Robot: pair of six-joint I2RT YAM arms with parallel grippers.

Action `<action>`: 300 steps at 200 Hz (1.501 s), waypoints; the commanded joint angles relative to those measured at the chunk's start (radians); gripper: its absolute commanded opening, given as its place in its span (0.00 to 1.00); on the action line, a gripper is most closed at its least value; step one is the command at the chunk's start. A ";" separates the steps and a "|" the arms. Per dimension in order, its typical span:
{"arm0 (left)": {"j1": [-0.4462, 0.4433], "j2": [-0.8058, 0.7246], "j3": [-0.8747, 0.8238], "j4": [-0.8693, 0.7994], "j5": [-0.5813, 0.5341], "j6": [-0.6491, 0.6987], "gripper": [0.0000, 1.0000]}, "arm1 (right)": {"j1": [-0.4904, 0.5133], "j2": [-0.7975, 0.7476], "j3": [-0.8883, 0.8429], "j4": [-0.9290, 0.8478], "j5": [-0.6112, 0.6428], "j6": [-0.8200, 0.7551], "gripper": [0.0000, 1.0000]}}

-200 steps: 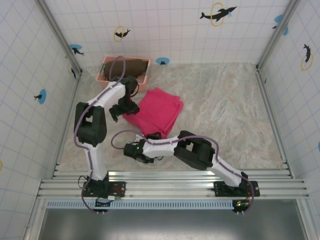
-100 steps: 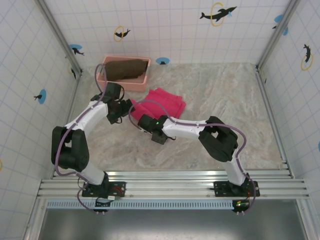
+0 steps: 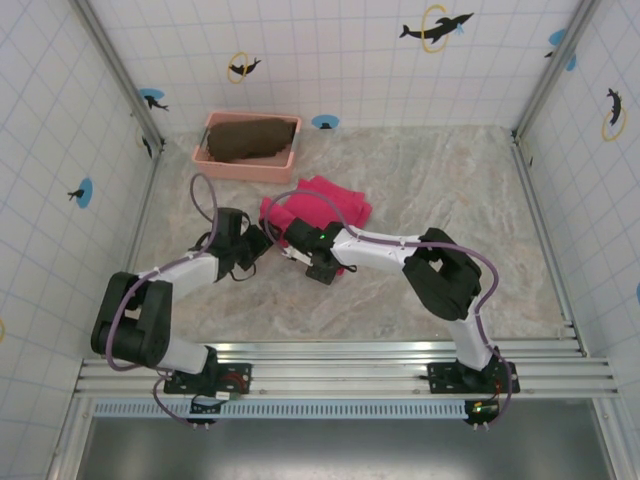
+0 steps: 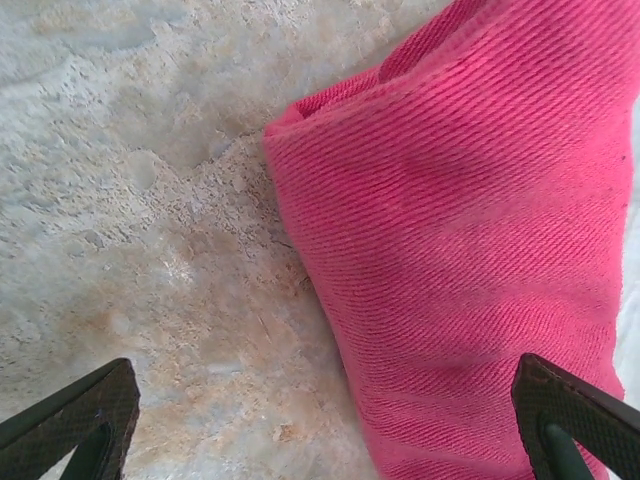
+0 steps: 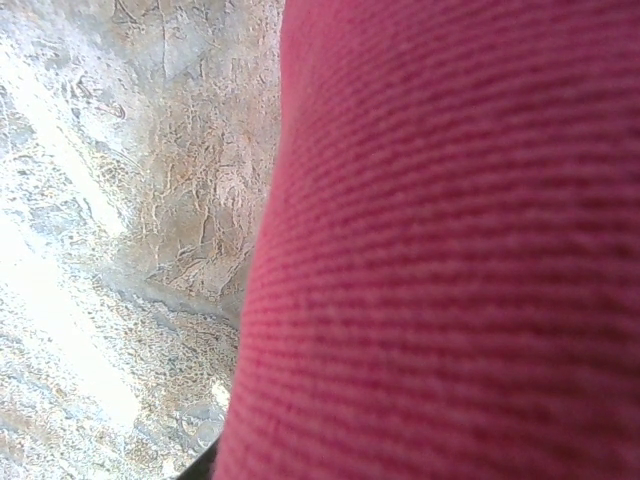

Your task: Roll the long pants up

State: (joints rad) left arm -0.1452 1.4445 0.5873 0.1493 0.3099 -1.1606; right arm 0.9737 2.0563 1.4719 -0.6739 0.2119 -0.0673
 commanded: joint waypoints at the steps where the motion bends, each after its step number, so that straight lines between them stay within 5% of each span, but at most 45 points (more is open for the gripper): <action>1: -0.004 -0.026 -0.069 0.292 0.015 -0.102 0.98 | 0.012 0.089 -0.062 -0.135 -0.218 -0.002 0.00; 94: -0.069 0.336 -0.180 1.018 -0.042 -0.340 0.97 | 0.016 0.116 -0.017 -0.159 -0.241 0.001 0.00; 166: -0.071 0.432 -0.007 0.770 -0.017 -0.215 0.97 | 0.035 0.117 -0.002 -0.168 -0.217 -0.020 0.00; 199: -0.071 0.466 0.127 0.430 0.065 -0.089 0.97 | 0.036 0.121 -0.002 -0.149 -0.215 -0.022 0.00; 218: -0.067 0.499 0.120 0.452 0.076 -0.096 0.96 | 0.042 0.113 -0.013 -0.128 -0.210 -0.016 0.00; 226: -0.068 0.526 0.122 0.488 0.088 -0.105 0.87 | 0.044 0.107 -0.020 -0.118 -0.210 -0.013 0.00; 235: -0.068 0.567 0.137 0.529 0.121 -0.111 0.65 | 0.046 0.106 -0.025 -0.113 -0.212 -0.012 0.00; 242: -0.067 0.601 0.155 0.565 0.156 -0.113 0.33 | 0.045 0.108 -0.026 -0.111 -0.209 -0.013 0.00; 247: -0.066 0.630 0.168 0.588 0.187 -0.113 0.00 | 0.045 0.110 -0.025 -0.111 -0.208 -0.016 0.00; 271: -0.058 0.689 0.182 0.584 0.224 -0.140 0.00 | 0.039 0.109 -0.028 -0.102 -0.206 -0.015 0.00; 291: -0.058 0.624 0.185 0.340 0.172 -0.062 0.00 | 0.033 0.087 -0.045 -0.083 -0.190 0.000 0.00; 300: -0.059 0.581 0.190 0.205 0.134 -0.029 0.00 | 0.031 0.071 -0.055 -0.071 -0.172 0.010 0.21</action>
State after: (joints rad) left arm -0.1989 2.0357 0.7948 0.8043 0.5335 -1.2930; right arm 0.9756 2.0743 1.5036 -0.6804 0.1703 -0.0338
